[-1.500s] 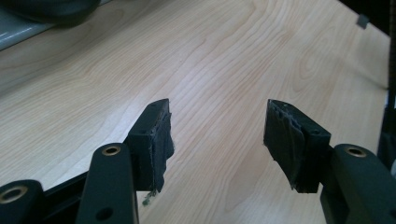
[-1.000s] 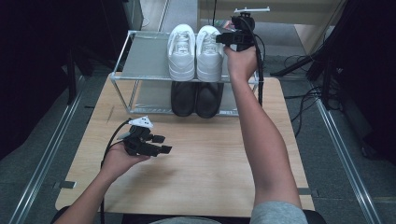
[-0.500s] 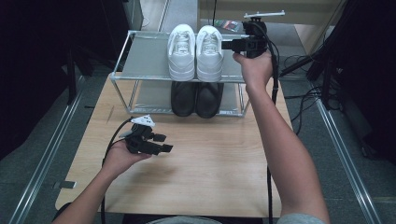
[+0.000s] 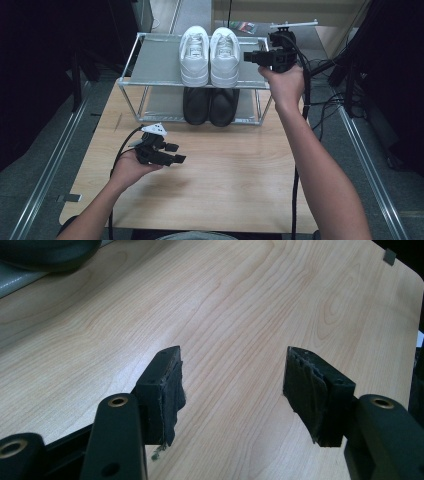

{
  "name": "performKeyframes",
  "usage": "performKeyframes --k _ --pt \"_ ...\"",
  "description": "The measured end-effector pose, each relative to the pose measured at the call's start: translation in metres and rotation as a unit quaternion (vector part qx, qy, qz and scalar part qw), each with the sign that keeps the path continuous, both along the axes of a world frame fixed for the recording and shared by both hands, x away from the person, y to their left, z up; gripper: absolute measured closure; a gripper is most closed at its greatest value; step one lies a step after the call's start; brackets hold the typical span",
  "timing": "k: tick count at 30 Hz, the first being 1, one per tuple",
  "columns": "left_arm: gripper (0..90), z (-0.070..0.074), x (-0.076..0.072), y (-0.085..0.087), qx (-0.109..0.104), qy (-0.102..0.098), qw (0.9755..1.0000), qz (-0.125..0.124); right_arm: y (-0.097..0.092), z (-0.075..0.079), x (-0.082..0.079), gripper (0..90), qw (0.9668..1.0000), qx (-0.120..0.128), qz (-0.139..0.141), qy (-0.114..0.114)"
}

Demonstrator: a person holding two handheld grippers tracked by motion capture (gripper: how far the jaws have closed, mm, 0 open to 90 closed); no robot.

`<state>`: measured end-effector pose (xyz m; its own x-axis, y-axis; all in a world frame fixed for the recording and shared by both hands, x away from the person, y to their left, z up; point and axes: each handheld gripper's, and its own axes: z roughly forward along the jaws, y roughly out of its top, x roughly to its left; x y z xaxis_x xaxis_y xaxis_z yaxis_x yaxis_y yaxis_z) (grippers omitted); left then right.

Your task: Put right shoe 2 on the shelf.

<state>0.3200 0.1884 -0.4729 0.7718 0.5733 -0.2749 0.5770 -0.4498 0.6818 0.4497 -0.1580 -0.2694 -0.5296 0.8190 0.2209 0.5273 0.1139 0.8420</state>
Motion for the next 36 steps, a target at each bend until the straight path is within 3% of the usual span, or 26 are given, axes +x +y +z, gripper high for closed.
performKeyframes --k 2,5,10,14,18,21,36 --pt "41.8 0.0 0.0 0.0 -0.002 -0.001 1.0 0.002 0.0 -0.004 -0.005 61.1 1.0 -0.002 0.009 -0.003" --pt "41.7 0.0 0.0 0.0 0.0 -0.001 1.0 0.004 -0.001 -0.014 -0.013 59.1 0.9997 0.014 0.021 0.004" --pt "41.7 0.0 0.0 0.001 -0.001 -0.003 1.0 0.006 -0.002 -0.027 -0.02 56.9 0.9992 0.016 0.035 0.009" --pt "41.6 0.0 0.0 0.003 -0.002 -0.003 1.0 0.008 -0.002 -0.04 -0.027 56.3 0.9988 0.002 0.046 0.013" --pt "41.5 0.0 0.0 0.003 -0.002 -0.003 1.0 0.009 -0.003 -0.05 -0.034 54.1 0.9983 0.009 0.055 0.015" --pt "41.5 0.0 0.0 0.004 -0.001 -0.003 1.0 0.009 -0.004 -0.063 -0.045 52.7 0.9974 0.015 0.07 -0.003" --pt "41.2 0.001 0.0 0.005 -0.002 -0.006 0.9999 0.009 0.0 -0.109 -0.075 49.4 0.994 0.02 0.107 0.012"
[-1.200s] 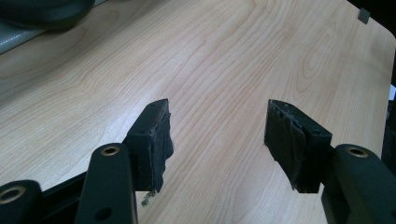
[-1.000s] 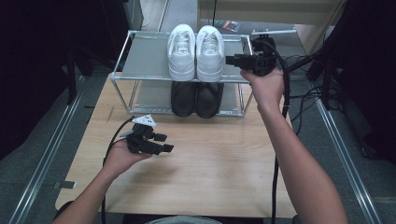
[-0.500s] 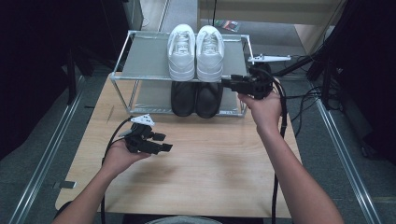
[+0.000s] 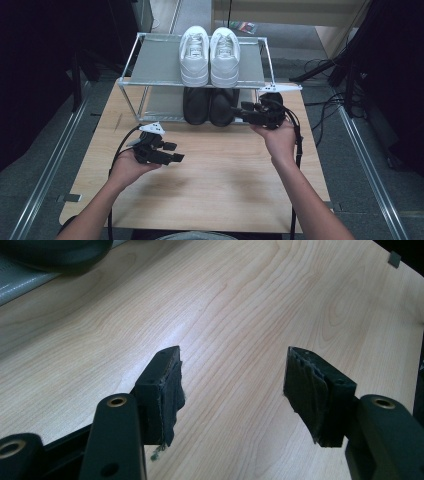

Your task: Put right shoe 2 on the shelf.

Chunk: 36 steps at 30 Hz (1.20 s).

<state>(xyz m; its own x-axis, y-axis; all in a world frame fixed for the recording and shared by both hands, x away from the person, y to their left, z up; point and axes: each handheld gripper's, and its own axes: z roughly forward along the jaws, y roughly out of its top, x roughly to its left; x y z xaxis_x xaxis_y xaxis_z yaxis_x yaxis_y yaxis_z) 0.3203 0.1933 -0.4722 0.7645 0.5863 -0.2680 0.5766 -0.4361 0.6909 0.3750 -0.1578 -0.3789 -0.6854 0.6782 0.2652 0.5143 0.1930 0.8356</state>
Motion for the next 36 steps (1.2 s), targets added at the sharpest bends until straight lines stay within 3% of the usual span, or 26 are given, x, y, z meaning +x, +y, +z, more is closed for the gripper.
performKeyframes --k 4,7,17,21,26,36 --pt "41.1 0.0 0.0 0.001 0.0 0.0 1.0 0.0 -0.002 -0.015 -0.009 49.0 0.9999 -0.001 0.002 -0.011" --pt "41.0 0.0 0.001 0.001 0.002 0.0 1.0 0.001 -0.005 -0.03 -0.017 48.6 1.0 0.001 0.003 -0.001" --pt "40.8 0.001 0.0 0.002 0.003 -0.001 1.0 0.003 -0.008 -0.058 -0.035 48.0 0.9999 0.002 0.014 0.008" --pt "40.8 0.001 0.0 0.001 0.002 -0.002 1.0 0.001 -0.01 -0.065 -0.045 47.7 0.9999 0.001 0.015 0.008" --pt "40.5 0.003 -0.002 0.001 0.0 -0.007 1.0 -0.002 -0.017 -0.079 -0.062 48.0 0.9999 -0.002 0.01 -0.013" --pt "40.0 0.003 -0.002 0.0 0.004 -0.01 0.9999 -0.007 -0.025 -0.085 -0.065 47.0 0.9999 -0.007 0.007 -0.005"
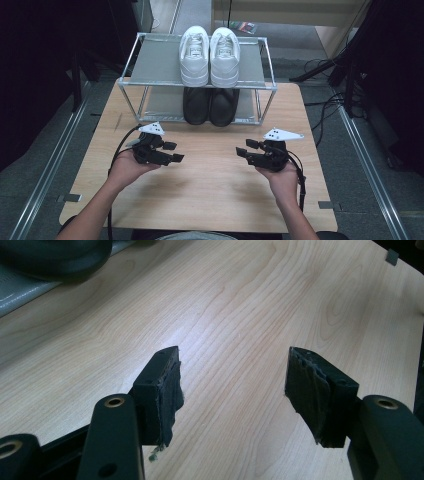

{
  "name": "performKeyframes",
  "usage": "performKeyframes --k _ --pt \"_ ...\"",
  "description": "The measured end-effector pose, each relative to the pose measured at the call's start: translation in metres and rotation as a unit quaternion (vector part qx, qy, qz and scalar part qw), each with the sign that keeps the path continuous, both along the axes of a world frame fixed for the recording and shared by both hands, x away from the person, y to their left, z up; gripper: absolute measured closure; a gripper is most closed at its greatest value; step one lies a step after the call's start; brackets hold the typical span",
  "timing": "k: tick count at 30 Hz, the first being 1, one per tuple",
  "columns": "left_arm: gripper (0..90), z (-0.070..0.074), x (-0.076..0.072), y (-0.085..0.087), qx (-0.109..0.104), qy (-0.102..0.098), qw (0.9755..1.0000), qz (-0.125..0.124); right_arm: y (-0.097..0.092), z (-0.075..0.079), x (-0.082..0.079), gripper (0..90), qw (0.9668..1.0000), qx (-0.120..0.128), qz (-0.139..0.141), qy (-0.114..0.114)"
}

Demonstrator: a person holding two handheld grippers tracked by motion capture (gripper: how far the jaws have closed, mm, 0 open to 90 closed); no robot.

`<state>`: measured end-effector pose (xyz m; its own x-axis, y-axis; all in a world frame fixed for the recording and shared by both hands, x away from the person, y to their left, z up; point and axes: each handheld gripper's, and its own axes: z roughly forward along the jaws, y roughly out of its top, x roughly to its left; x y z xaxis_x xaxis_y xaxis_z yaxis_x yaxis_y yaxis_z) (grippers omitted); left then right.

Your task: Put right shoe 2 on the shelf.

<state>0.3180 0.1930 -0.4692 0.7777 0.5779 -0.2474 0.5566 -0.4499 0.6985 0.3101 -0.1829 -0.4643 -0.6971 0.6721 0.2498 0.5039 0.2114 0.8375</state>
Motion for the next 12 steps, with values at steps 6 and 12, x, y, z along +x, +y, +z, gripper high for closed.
performKeyframes --k 6,12 --pt "39.3 -0.001 0.0008 0.0001 0.004 -0.001 1.0 -0.001 0.003 -0.0032 0.0023 46.4 1.0 -0.003 0.006 0.006" --pt "38.8 -0.0016 0.0016 0.0008 0.001 -0.001 1.0 0.001 0.0099 -0.0056 0.0023 46.1 0.9998 -0.009 0.017 0.01"
